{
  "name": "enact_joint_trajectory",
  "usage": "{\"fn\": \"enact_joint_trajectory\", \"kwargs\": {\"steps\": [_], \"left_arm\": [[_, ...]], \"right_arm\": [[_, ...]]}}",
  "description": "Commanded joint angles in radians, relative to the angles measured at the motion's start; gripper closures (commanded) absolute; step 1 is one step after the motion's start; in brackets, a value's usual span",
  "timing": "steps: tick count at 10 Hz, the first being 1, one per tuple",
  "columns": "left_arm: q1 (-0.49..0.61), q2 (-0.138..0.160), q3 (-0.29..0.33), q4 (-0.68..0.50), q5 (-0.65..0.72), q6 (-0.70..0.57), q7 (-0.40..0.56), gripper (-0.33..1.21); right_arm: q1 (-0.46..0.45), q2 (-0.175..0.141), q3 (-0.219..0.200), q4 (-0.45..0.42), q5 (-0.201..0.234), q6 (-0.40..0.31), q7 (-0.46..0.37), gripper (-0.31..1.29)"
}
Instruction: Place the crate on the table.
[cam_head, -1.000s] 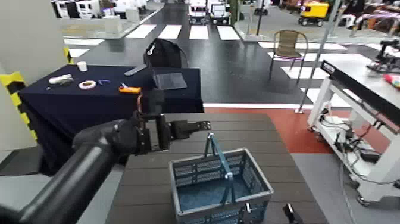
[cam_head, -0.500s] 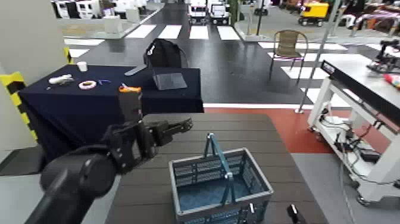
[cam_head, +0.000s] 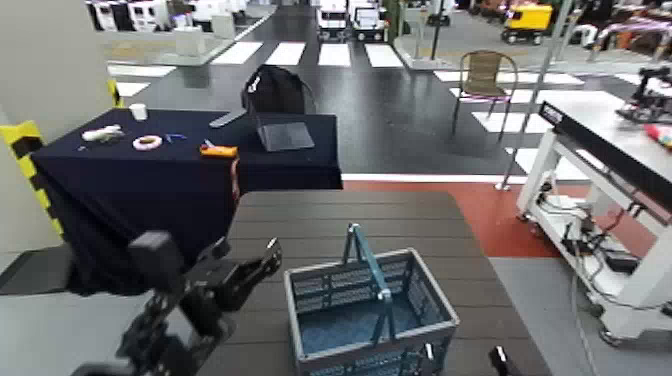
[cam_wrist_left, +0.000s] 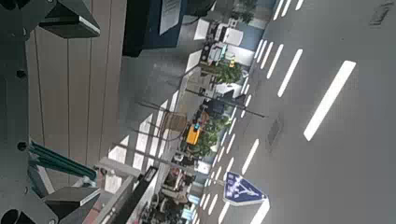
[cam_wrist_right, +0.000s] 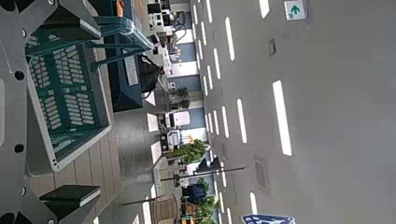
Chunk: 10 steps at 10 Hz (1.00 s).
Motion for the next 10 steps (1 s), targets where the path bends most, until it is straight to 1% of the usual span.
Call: {"fn": "enact_joint_trajectory", "kwargs": {"steps": [1,2,3,5,6,10], "left_arm": [[0.13,-0.017,0.016,0.006,-0.106,-0.171,0.026,0.11],[0.173,-0.02,0.016,0.006,-0.13,-0.228,0.053,0.11],[0.216,-0.026,0.016,0.004,-0.188,-0.289,0.079,0.11],[0.288,-0.038,0.008,0.003,-0.261,-0.374,0.17,0.11],[0.306,-0.043,0.022,0.003,-0.291,-0.386,0.175,0.11],[0.364,-0.034,0.034,-0.002,-0.34,-0.429,0.194,0.11]], "right_arm": [[0.004,0.002,-0.003,-0.001,0.004,-0.001,0.0,0.13],[0.006,0.004,-0.008,-0.003,0.011,-0.001,-0.002,0.13],[0.01,0.005,-0.011,-0.004,0.013,-0.001,-0.005,0.14],[0.015,0.007,-0.016,-0.006,0.016,0.001,-0.009,0.13],[0.018,0.007,-0.014,-0.011,0.016,0.007,-0.015,0.13],[0.024,0.007,-0.014,-0.021,0.022,0.015,-0.026,0.13]]}}
